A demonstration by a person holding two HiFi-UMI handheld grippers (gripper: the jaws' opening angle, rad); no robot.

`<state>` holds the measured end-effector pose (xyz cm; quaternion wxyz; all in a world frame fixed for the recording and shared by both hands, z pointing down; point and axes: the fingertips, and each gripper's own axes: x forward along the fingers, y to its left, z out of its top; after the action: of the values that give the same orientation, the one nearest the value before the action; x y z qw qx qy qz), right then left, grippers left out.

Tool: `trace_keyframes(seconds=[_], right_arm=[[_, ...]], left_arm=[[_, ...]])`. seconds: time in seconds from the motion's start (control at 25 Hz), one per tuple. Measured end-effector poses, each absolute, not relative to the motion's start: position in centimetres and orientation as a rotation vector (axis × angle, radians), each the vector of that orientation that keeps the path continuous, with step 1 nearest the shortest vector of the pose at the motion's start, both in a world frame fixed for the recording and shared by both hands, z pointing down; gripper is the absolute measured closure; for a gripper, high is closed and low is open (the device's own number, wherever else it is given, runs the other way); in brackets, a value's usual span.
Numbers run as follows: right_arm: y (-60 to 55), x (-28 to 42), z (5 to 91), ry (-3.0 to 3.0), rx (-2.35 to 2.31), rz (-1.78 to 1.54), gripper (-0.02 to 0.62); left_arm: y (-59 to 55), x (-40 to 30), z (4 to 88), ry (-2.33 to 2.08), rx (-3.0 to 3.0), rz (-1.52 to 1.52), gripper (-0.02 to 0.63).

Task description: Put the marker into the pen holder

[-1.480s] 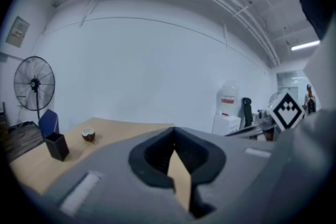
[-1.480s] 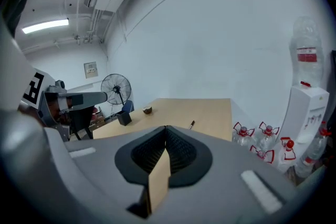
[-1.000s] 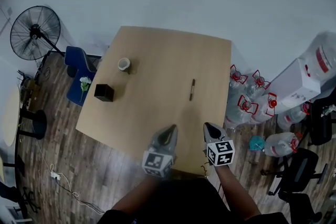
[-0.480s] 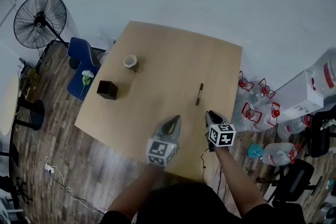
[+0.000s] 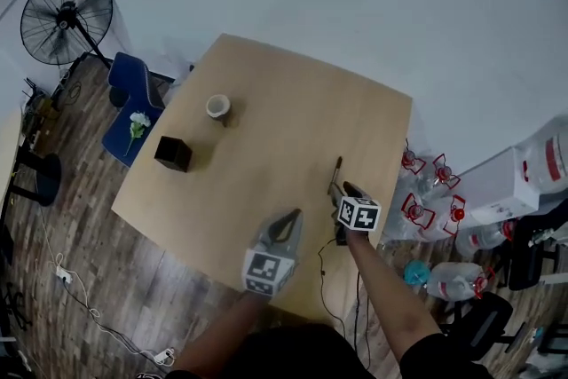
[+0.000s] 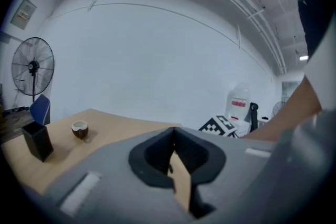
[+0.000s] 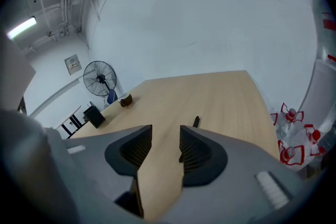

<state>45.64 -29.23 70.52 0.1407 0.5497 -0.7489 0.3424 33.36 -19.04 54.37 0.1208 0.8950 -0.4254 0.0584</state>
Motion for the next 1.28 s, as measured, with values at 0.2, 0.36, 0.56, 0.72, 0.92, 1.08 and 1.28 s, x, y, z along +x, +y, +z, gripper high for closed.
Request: trace_keyframes(seconds=[0.2,0.36,0.56,0.72,0.92,1.08,1.28], right_arm=[[-31.9,46.4,73.8,-2.108,1.566,1.004,0.420],[-32.7,47.3,76.1,-2.048,1.569,1.037,0.417],[-33.7,47.5,77.9,-1.984,1.578,1.049,0.419],[-34.5,46.8,79.1,-1.981,1.543,1.031,0.419],[-34.7,46.6,80.9,-1.926,1.543,1.050,0.419],[-34.4,46.0,81.7,-1.908,1.511,0.945,0.450],[-33.3,46.0,83.2,-1.872,1.458,0.894,0.487]], left_arm=[[-20.1,33.5,56.1,-1.235,2.589,0.181,0.604],[-20.6,33.3,56.7,-1.229,2.592,0.199,0.604],[-21.6,33.0,57.3,-1.236,2.568,0.196,0.604],[-22.1,32.4,58.4,-1.244,2.479,0.153,0.604],[-21.8,31.8,59.5,-1.258,2.500,0.218,0.604],[-20.9,31.3,60.1,-1.272,2.487,0.232,0.604],[-19.9,30.6,60.3,-1.293,2.480,0.248,0.604]])
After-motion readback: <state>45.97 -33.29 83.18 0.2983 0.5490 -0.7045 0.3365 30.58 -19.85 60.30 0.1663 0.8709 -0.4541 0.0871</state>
